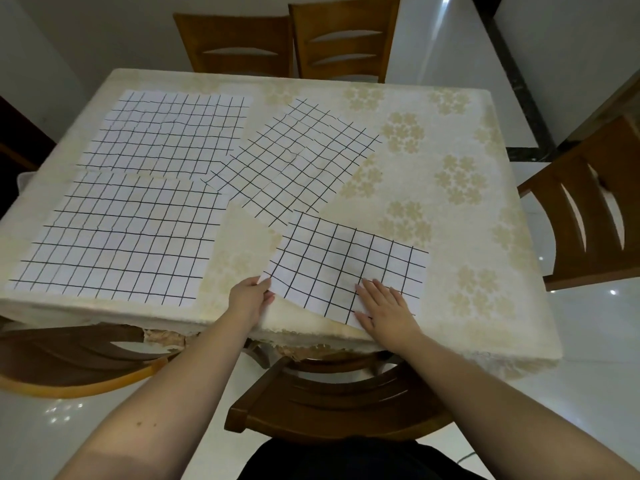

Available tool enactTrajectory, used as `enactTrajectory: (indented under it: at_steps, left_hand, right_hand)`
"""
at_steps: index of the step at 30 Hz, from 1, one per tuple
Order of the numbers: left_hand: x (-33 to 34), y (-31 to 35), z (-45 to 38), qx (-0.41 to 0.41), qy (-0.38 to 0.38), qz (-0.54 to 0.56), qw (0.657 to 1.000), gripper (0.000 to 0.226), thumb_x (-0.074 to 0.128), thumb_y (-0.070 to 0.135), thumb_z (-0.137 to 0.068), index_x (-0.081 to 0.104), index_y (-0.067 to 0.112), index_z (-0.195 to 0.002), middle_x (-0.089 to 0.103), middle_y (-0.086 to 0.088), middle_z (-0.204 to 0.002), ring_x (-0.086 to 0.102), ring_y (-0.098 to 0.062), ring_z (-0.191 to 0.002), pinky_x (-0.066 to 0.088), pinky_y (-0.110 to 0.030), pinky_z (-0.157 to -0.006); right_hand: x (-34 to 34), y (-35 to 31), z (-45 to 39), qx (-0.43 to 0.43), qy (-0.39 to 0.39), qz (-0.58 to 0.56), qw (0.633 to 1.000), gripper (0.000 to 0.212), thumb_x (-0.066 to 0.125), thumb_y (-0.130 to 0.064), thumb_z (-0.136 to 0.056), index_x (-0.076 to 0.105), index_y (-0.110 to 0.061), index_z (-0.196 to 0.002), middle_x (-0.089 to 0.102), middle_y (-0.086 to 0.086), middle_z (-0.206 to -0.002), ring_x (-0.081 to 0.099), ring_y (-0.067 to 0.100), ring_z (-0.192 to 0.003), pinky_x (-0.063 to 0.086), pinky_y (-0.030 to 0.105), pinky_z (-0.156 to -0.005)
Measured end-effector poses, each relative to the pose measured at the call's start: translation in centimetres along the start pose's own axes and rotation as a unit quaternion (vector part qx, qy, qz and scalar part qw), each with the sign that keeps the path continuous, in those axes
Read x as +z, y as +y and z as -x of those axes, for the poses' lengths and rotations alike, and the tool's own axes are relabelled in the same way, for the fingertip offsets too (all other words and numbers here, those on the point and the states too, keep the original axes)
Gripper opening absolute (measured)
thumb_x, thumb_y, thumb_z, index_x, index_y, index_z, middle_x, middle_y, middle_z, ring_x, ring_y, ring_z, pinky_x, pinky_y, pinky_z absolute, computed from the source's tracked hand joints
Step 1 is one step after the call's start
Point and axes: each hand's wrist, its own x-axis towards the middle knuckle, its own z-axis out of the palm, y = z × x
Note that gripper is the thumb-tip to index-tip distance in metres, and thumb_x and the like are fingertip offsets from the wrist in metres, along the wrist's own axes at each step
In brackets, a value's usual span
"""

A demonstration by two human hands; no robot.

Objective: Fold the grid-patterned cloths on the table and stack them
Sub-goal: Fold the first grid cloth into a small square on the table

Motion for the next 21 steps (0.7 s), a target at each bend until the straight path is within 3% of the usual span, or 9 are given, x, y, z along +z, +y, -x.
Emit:
enactTrajectory:
  at_steps: [3,5,9,13,15,17,18,19,21]
  left_hand:
    - [-0.2,0.5,0.4,0.078,-0.016,-0.101,0.992,0.036,0.067,0.017,-0.092,0.059,0.004,-0.125,0.066,-0.010,-0.090,0.066,-0.020,-0.078,0.056,-0.030,-0.077]
    - [-0.2,1.0,1.2,0.138,-0.034,-0.179,0.974,0.031,0.065,0.023,-0.093,0.065,0.006,-0.119,0.063,-0.006,-0.084,0.065,-0.020,-0.081,0.056,-0.032,-0.079]
    - [0.2,1.9,2.8,0.197,-0.086,-0.216,0.953,0.010,0.062,0.021,-0.094,0.067,0.014,-0.098,0.052,0.005,-0.066,0.057,-0.013,-0.067,0.053,-0.044,-0.091]
    - [0.5,2.0,3.9,0.233,-0.125,-0.248,0.932,0.009,0.064,0.026,-0.093,0.067,0.017,-0.093,0.056,-0.007,-0.073,0.060,-0.020,-0.071,0.051,-0.053,-0.094]
    - [0.7,2.0,4.7,0.242,-0.145,-0.240,0.929,0.008,0.064,0.025,-0.093,0.065,0.017,-0.090,0.049,0.002,-0.066,0.053,-0.016,-0.069,0.051,-0.054,-0.095]
    - [1.1,2.2,5.7,0.246,-0.164,-0.230,0.927,0.006,0.063,0.020,-0.093,0.064,0.016,-0.090,0.047,0.009,-0.063,0.051,-0.015,-0.070,0.050,-0.049,-0.095]
    - [1.3,2.3,6.2,0.248,-0.172,-0.228,0.926,0.005,0.062,0.016,-0.094,0.062,0.012,-0.092,0.055,0.011,-0.070,0.055,-0.014,-0.073,0.050,-0.044,-0.096]
    - [1.5,2.3,6.8,0.249,-0.180,-0.227,0.924,0.004,0.061,0.013,-0.095,0.061,0.009,-0.093,0.065,0.016,-0.088,0.061,-0.010,-0.081,0.051,-0.036,-0.097]
    - [2.0,2.1,7.6,0.253,-0.190,-0.238,0.918,0.005,0.059,0.008,-0.095,0.059,0.011,-0.091,0.063,0.016,-0.117,0.062,0.008,-0.098,0.048,-0.013,-0.091]
  right_hand:
    - [-0.6,-1.3,-1.3,-0.004,-0.001,0.011,1.000,0.079,-0.004,-0.062,-0.090,0.007,-0.020,-0.157,0.001,-0.001,-0.165,0.000,0.019,-0.152,0.000,0.039,-0.120]
    - [-0.9,-1.6,-2.2,0.006,-0.017,0.017,1.000,0.067,0.008,-0.052,-0.100,0.003,-0.018,-0.157,-0.005,-0.001,-0.165,-0.004,0.018,-0.151,0.000,0.040,-0.121]
    - [-1.5,-1.8,-3.8,0.009,-0.055,0.047,0.997,0.061,0.018,-0.042,-0.105,-0.002,-0.016,-0.157,-0.011,0.000,-0.164,-0.006,0.019,-0.151,-0.001,0.041,-0.122]
    - [-1.5,-1.2,-4.8,0.000,-0.108,0.072,0.992,0.060,0.017,-0.041,-0.104,-0.002,-0.018,-0.157,-0.010,0.000,-0.164,-0.004,0.020,-0.151,0.001,0.042,-0.122]
    - [-1.4,-1.0,-5.0,-0.009,-0.105,0.081,0.991,0.060,0.015,-0.041,-0.104,0.000,-0.017,-0.157,-0.007,0.001,-0.165,0.001,0.021,-0.151,0.004,0.043,-0.122]
    - [-1.5,-0.9,-5.1,-0.021,-0.087,0.095,0.991,0.066,0.004,-0.044,-0.097,0.004,-0.016,-0.157,0.001,0.003,-0.165,0.011,0.023,-0.150,0.011,0.042,-0.121]
    - [-1.6,-0.8,-5.2,-0.028,-0.077,0.102,0.991,0.072,-0.002,-0.046,-0.092,0.006,-0.015,-0.156,0.004,0.003,-0.165,0.016,0.024,-0.148,0.014,0.042,-0.120]
    - [-1.7,-0.7,-5.3,-0.032,-0.072,0.107,0.991,0.072,-0.002,-0.046,-0.092,0.007,-0.014,-0.156,0.006,0.004,-0.165,0.019,0.025,-0.147,0.017,0.042,-0.119]
    - [-2.1,-0.4,-5.7,-0.041,-0.074,0.100,0.991,0.060,0.014,-0.040,-0.101,0.010,-0.014,-0.156,0.008,0.003,-0.165,0.020,0.025,-0.146,0.017,0.042,-0.119]
